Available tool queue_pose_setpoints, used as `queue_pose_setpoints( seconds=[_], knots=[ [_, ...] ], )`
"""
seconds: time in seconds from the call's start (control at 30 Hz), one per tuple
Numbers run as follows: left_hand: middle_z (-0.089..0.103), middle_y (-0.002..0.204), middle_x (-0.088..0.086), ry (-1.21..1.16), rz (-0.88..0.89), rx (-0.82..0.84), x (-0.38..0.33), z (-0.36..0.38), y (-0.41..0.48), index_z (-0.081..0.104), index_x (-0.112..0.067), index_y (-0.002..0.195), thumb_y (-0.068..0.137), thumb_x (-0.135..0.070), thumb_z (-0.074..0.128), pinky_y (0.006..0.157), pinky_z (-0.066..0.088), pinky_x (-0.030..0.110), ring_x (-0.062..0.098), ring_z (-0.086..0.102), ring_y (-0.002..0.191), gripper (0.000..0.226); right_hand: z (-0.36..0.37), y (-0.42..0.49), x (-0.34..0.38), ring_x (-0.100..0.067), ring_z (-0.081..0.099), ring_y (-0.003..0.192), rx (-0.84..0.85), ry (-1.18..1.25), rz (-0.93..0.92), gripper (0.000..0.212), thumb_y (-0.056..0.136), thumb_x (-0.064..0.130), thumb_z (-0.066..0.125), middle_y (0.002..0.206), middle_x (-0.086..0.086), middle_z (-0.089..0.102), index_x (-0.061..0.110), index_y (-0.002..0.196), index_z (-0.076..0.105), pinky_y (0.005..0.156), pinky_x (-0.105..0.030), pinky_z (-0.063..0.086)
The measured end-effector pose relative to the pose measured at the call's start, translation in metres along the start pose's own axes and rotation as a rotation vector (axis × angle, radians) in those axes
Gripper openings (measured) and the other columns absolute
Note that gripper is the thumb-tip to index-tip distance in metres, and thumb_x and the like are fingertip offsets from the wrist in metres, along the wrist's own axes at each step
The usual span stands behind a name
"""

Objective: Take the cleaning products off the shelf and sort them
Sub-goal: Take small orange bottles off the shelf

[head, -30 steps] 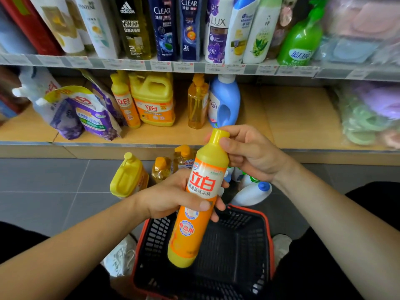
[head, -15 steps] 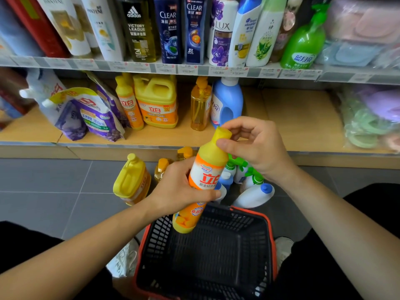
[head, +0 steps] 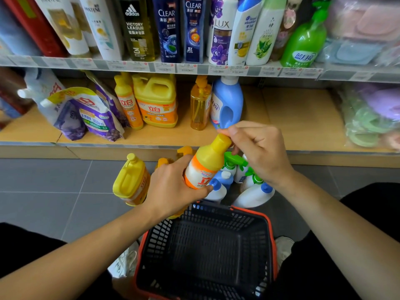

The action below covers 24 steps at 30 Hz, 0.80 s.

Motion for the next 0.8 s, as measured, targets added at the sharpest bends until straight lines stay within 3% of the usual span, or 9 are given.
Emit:
queue_pose_setpoints(
  seconds=[0.07,0.17,0.23,0.37,0.47,0.63,0.8],
  knots=[
    [0.072,0.081,-0.007,-0.025,-0.009,-0.009,0.0,-0.001,0.0,0.066,-0.025,0.098,0.063,-0.066,0.074,0.066,0.055,0.043,0.018,0.067,0.076,0.055,0.001,-0.002,0.0,-0.006,0.065,0.071,0.031,0.019,0.036,0.027,0.093,0.015,0.061,0.081,0.009,0.07,-0.005,0.105,0.075,0.063,-0.023,0.049],
    [0.072,0.081,-0.008,-0.043,-0.02,-0.007,0.0,-0.001,0.002,0.066,-0.024,0.098,0.064,-0.06,0.079,0.067,0.056,0.04,0.012,0.068,0.076,0.051,0.005,-0.005,-0.001,-0.033,0.066,0.072,0.042,-0.026,0.046,0.03,0.088,0.012,0.073,0.089,-0.014,0.074,0.002,0.117,0.072,0.063,-0.044,0.055],
    [0.072,0.08,-0.009,-0.044,-0.025,-0.001,0.0,-0.001,0.002,0.066,-0.024,0.097,0.064,-0.059,0.079,0.066,0.056,0.039,0.009,0.068,0.074,0.05,0.005,-0.004,-0.002,-0.031,0.066,0.069,0.044,0.021,0.08,0.026,0.092,0.012,0.07,0.086,-0.017,0.073,0.001,0.116,0.073,0.062,-0.043,0.054],
    [0.074,0.082,-0.008,-0.155,-0.029,0.082,0.003,0.001,0.002,0.068,-0.022,0.098,0.065,-0.055,0.084,0.067,0.056,0.039,0.009,0.069,0.075,0.048,0.002,-0.001,-0.009,-0.014,0.061,0.057,0.037,0.099,0.143,0.024,0.099,0.02,0.058,0.07,-0.005,0.07,0.01,0.109,0.076,0.058,-0.026,0.048],
    [0.077,0.092,-0.001,-0.435,-0.106,0.178,0.006,0.004,0.006,0.071,-0.019,0.101,0.068,-0.036,0.09,0.074,0.061,0.036,0.015,0.074,0.084,0.043,0.009,-0.004,-0.014,-0.02,0.068,0.07,0.125,0.198,0.221,0.03,0.097,0.008,0.062,0.089,-0.004,0.073,0.009,0.127,0.066,0.061,-0.03,0.055],
    [0.077,0.091,0.008,-0.862,-0.35,0.223,0.006,0.003,0.011,0.077,-0.027,0.088,0.061,-0.035,0.087,0.075,0.06,0.037,0.023,0.074,0.084,0.029,0.017,-0.009,-0.025,-0.027,0.072,0.099,0.221,0.226,0.31,0.031,0.092,0.001,0.067,0.109,-0.009,0.075,0.013,0.12,0.069,0.08,-0.033,0.061],
    [0.076,0.087,0.007,-0.949,-0.415,0.033,0.005,-0.011,0.022,0.071,-0.008,0.095,0.07,-0.021,0.088,0.067,0.058,0.027,0.019,0.074,0.078,0.033,0.029,-0.023,-0.038,-0.019,0.071,0.09,0.464,0.251,0.593,0.034,0.089,0.01,0.073,0.103,-0.006,0.072,0.014,0.122,0.064,0.08,-0.044,0.059]
  ],
)
Point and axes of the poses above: each hand's wrist, its own y-axis towards the middle knuckle, its own z-axis out of the palm, x = y × z, the point moved 2 cm from there along y, towards the middle knuckle
